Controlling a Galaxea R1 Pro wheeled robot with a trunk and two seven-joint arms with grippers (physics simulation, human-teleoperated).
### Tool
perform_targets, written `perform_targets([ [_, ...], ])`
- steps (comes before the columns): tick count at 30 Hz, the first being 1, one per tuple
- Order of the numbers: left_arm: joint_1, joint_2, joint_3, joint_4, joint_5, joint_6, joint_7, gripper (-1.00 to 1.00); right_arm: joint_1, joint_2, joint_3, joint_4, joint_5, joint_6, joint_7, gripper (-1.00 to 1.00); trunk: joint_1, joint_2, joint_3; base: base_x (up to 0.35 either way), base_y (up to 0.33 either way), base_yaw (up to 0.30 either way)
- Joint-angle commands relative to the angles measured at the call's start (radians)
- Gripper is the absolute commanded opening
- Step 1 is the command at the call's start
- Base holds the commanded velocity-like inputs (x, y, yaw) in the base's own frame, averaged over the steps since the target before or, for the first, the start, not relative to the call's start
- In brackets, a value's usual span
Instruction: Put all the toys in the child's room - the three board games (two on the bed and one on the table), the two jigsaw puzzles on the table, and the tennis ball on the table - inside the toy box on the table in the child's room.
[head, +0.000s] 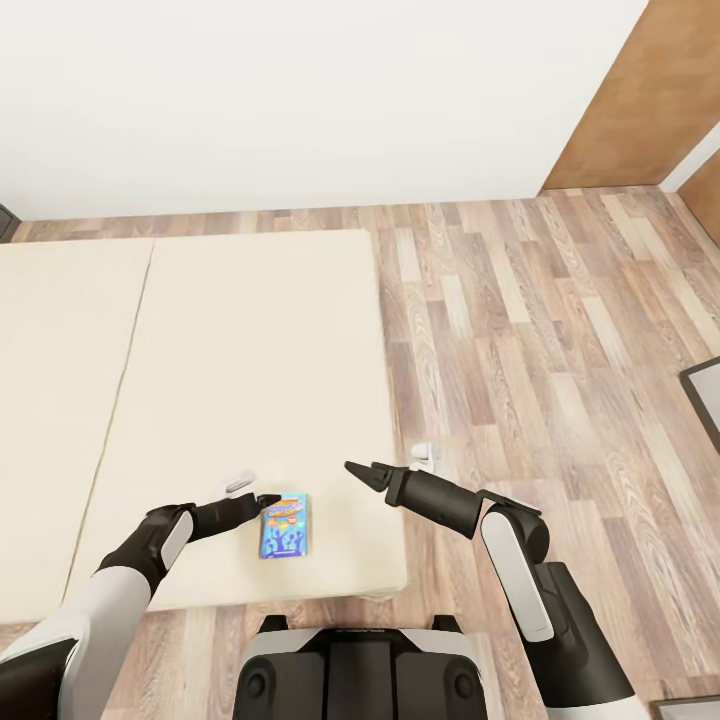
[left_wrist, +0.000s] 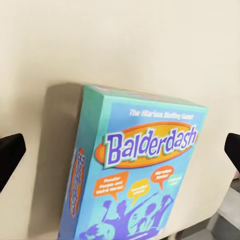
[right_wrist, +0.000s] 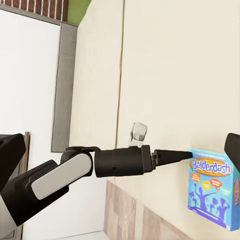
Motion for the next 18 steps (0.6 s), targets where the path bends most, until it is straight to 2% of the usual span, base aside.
perform_targets([
  [1,0.0,0.0,0.003,0.0,0.007,0.009,-0.001,1.0,0.0,0.001,-0.001,-0.001,-0.002,0.006,0.001,1.0,0.0,-0.001,-0.001,0.0,0.046,0.0],
  [18,0.0,-0.002,0.003,0.0,0.007,0.013,0.003,1.0,0.0,0.001,-0.002,0.0,-0.002,0.006,0.001,1.0,0.0,-0.001,-0.001,-0.021,0.008,0.0],
])
